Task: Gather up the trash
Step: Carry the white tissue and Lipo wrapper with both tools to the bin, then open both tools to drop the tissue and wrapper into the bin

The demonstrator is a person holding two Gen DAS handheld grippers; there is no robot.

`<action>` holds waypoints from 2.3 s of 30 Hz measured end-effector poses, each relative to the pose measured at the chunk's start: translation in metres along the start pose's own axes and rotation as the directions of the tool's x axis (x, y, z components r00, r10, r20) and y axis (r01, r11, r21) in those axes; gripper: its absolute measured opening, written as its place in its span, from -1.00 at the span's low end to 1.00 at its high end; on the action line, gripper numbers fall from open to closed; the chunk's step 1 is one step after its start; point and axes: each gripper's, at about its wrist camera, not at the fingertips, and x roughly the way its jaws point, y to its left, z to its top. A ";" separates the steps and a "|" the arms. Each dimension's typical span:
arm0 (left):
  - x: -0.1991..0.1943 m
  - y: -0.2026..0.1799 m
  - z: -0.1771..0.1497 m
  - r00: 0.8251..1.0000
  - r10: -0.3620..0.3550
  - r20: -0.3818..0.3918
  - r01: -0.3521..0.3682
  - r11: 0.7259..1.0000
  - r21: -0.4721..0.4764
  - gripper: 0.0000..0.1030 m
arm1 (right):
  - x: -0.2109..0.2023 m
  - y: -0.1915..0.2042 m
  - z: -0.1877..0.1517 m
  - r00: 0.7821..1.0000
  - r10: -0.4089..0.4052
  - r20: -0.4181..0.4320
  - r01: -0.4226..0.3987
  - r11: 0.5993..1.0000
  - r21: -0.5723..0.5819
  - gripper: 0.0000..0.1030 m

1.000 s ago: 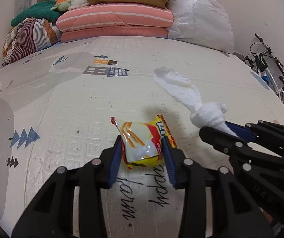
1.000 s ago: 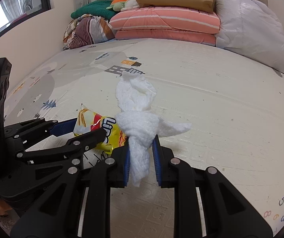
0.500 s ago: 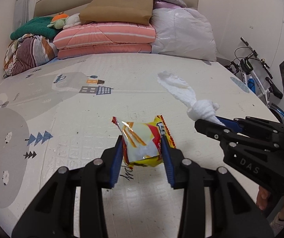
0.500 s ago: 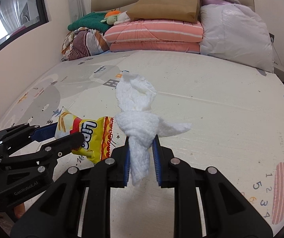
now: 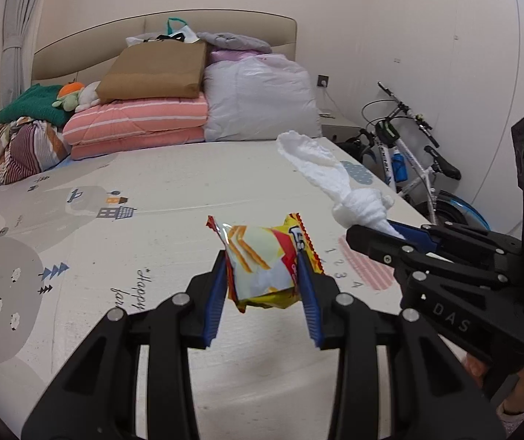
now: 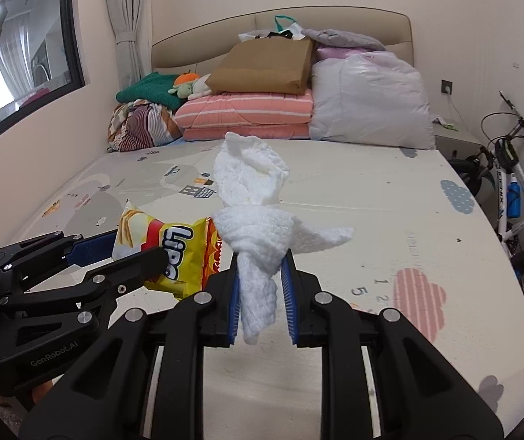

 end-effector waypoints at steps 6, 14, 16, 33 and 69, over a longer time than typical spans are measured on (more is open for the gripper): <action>-0.021 -0.082 0.000 0.996 -0.086 0.011 0.085 0.994 0.066 -0.27 | -0.080 -0.050 -0.021 0.996 -0.080 0.049 0.077 0.996 0.048 -0.63; -0.026 -0.193 0.001 0.978 -0.208 -0.002 0.206 0.963 0.177 -0.27 | -0.171 -0.138 -0.064 0.968 -0.236 0.085 0.221 0.963 0.157 -0.63; -0.023 -0.219 0.002 0.970 -0.241 -0.014 0.239 0.949 0.205 -0.27 | -0.192 -0.166 -0.077 0.955 -0.282 0.086 0.260 0.944 0.203 -0.63; 0.063 -0.455 -0.007 0.851 -0.483 -0.207 0.524 0.753 0.397 -0.27 | -0.294 -0.393 -0.226 0.751 -0.651 -0.109 0.595 0.596 0.539 -0.63; 0.287 -0.643 -0.090 0.752 -0.433 -0.497 0.650 0.613 0.450 -0.27 | -0.188 -0.606 -0.371 0.667 -0.648 -0.369 0.677 0.319 0.664 0.09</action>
